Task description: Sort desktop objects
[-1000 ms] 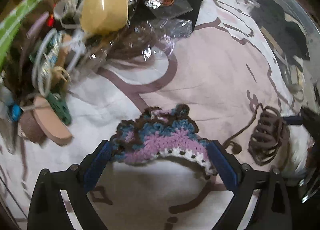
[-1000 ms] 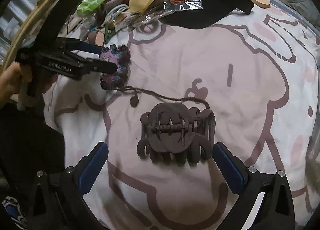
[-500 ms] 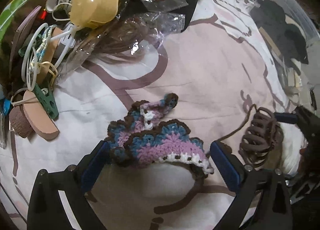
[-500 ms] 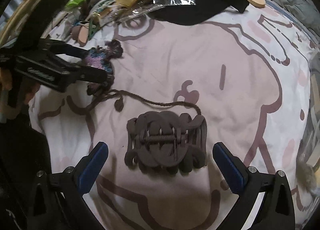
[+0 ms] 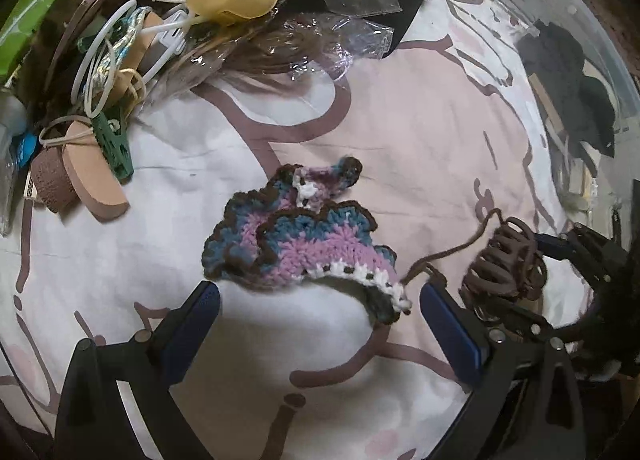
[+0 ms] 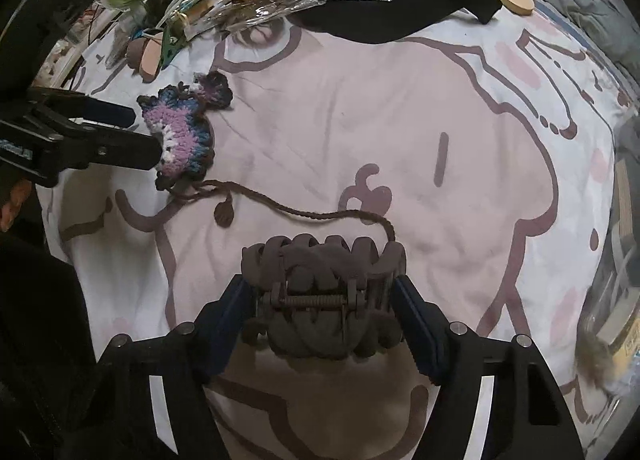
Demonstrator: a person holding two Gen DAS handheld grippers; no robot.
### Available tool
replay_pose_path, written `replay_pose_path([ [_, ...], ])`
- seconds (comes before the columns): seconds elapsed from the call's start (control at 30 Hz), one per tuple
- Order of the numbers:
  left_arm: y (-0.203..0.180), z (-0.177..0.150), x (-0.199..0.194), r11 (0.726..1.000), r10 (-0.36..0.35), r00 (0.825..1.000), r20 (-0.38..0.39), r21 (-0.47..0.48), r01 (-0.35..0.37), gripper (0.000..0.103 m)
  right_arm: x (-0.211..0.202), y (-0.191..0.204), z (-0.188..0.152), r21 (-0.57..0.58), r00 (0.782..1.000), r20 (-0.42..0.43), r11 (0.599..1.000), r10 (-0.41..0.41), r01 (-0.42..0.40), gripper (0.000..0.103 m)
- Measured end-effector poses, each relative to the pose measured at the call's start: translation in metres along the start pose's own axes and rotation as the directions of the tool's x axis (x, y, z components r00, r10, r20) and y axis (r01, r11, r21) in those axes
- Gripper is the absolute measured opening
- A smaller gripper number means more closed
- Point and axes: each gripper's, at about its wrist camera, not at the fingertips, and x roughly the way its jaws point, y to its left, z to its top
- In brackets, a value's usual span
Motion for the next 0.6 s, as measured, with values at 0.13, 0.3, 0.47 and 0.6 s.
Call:
replay_pose_path([
  [0.13, -0.008, 0.006, 0.005, 0.999, 0.033, 0.999, 0.012, 0.023, -0.034, 0.101, -0.004, 0.007, -0.002, -0.019, 1.000, 0.010, 1.000, -0.004, 0.004, 0.073],
  [0.3, -0.019, 0.010, 0.021, 0.986, 0.132, 0.991, 0.012, 0.104, -0.133, 0.101, -0.007, 0.012, -0.006, -0.033, 1.000, 0.015, 0.999, 0.007, -0.007, 0.073],
  [0.47, -0.019, 0.011, 0.023, 0.971, 0.187, 0.982, 0.041, 0.143, -0.191, 0.080, -0.015, 0.010, -0.014, -0.033, 0.999, 0.030, 0.999, 0.019, -0.018, 0.073],
  [0.6, -0.011, 0.013, 0.018, 0.965, 0.204, 0.977, 0.066, 0.156, -0.212, 0.049, -0.024, 0.003, -0.016, -0.013, 0.998, 0.057, 1.000, 0.027, -0.026, 0.072],
])
